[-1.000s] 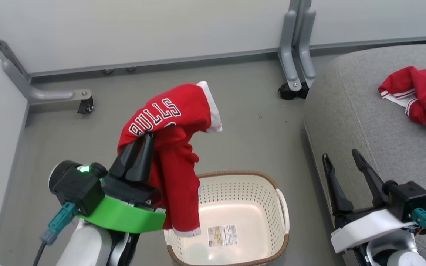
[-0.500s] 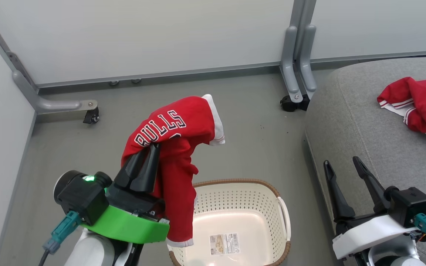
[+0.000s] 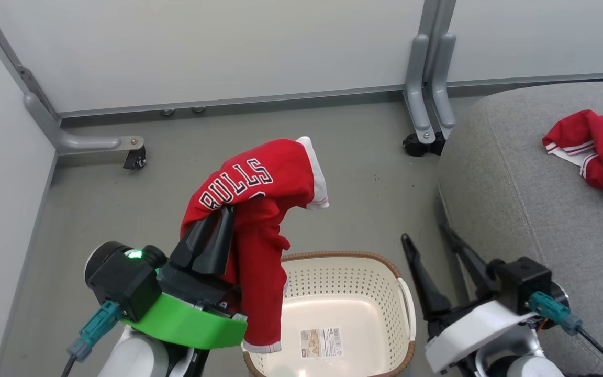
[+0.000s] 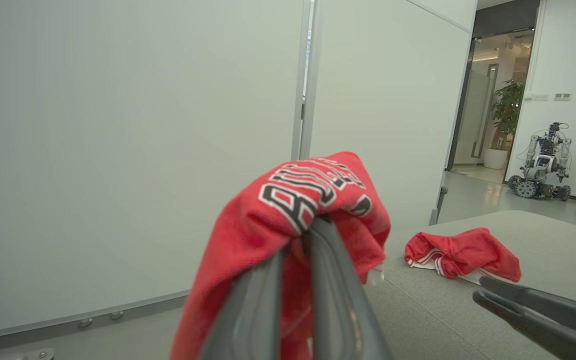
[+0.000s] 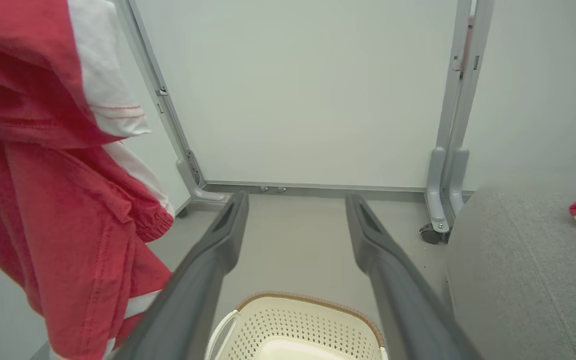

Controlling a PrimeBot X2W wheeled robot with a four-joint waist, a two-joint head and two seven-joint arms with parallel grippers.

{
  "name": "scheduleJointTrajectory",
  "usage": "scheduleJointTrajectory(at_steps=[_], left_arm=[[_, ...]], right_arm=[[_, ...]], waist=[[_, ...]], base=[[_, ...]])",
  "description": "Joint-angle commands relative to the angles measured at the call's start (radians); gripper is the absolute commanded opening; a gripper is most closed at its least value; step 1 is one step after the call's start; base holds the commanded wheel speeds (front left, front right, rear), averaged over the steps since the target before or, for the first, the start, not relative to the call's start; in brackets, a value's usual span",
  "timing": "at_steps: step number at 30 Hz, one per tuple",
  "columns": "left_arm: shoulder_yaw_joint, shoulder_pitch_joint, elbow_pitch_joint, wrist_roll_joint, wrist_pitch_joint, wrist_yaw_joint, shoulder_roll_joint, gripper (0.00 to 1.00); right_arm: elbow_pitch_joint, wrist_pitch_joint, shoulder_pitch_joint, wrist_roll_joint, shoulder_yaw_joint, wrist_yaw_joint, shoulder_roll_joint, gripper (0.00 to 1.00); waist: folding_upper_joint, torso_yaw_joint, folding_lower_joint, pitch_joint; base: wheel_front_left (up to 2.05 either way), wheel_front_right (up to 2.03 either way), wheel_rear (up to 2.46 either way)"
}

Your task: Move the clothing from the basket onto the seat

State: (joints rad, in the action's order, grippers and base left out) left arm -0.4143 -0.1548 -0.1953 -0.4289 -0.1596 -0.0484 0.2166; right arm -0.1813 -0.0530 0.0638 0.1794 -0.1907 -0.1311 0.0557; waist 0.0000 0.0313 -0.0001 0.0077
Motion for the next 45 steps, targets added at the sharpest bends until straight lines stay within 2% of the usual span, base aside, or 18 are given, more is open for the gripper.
scheduleJointTrajectory(at_steps=[1, 8, 15, 25, 33, 34, 35, 37, 45], left_arm=[[0.0, -0.013, -0.006, 0.0, 0.001, -0.005, 0.002, 0.0], [-0.024, -0.039, -0.001, 0.002, -0.003, -0.017, -0.005, 0.0], [-0.044, -0.061, 0.011, -0.002, -0.009, -0.026, -0.012, 0.0], [-0.068, -0.081, 0.021, -0.006, -0.015, -0.033, -0.02, 0.0], [-0.083, -0.087, 0.022, -0.01, -0.02, -0.039, -0.021, 0.0], [-0.084, -0.087, 0.022, -0.009, -0.02, -0.039, -0.021, 0.0], [-0.085, -0.088, 0.023, -0.01, -0.021, -0.038, -0.021, 0.0], [-0.087, -0.09, 0.023, -0.013, -0.021, -0.038, -0.021, 0.0], [-0.091, -0.086, 0.026, -0.016, -0.021, -0.032, -0.016, 0.0]], right_arm=[[0.013, -0.006, -0.023, 0.015, -0.033, 0.001, 0.008, 1.0], [0.125, -0.007, -0.156, 0.104, -0.27, 0.001, 0.016, 1.0], [0.265, 0.023, -0.308, 0.188, -0.435, 0.001, 0.01, 1.0], [0.464, 0.075, -0.486, 0.251, -0.559, 0.001, 0.001, 1.0], [0.571, 0.119, -0.591, 0.326, -0.634, 0.001, -0.005, 1.0], [0.578, 0.124, -0.6, 0.337, -0.642, 0.001, -0.005, 0.92], [0.587, 0.13, -0.609, 0.35, -0.651, 0.001, -0.004, 0.48], [0.596, 0.144, -0.625, 0.376, -0.668, 0.001, -0.005, 0.0], [0.643, 0.188, -0.669, 0.433, -0.712, 0.001, -0.005, 0.0]], waist=[[0.0, 0.008, 0.0001, 0.007], [0.0, 0.039, 0.0001, 0.029], [0.0, 0.07, 0.0001, 0.047], [0.0, 0.091, 0.0001, 0.057], [0.0, 0.099, 0.0001, 0.059], [0.0, 0.1, 0.0001, 0.06], [0.0, 0.1, 0.0001, 0.059], [0.0, 0.102, 0.0001, 0.06], [0.0, 0.102, 0.0001, 0.059]], base=[[0.0, 0.0, 0.0], [0.0, 0.0, 0.0], [0.0, 0.0, 0.0], [0.0, 0.0, 0.0], [0.0, 0.0, 0.0], [0.0, 0.0, 0.0], [0.0, 0.0, 0.0], [0.0, 0.0, 0.0], [0.0, 0.0, 0.0]])
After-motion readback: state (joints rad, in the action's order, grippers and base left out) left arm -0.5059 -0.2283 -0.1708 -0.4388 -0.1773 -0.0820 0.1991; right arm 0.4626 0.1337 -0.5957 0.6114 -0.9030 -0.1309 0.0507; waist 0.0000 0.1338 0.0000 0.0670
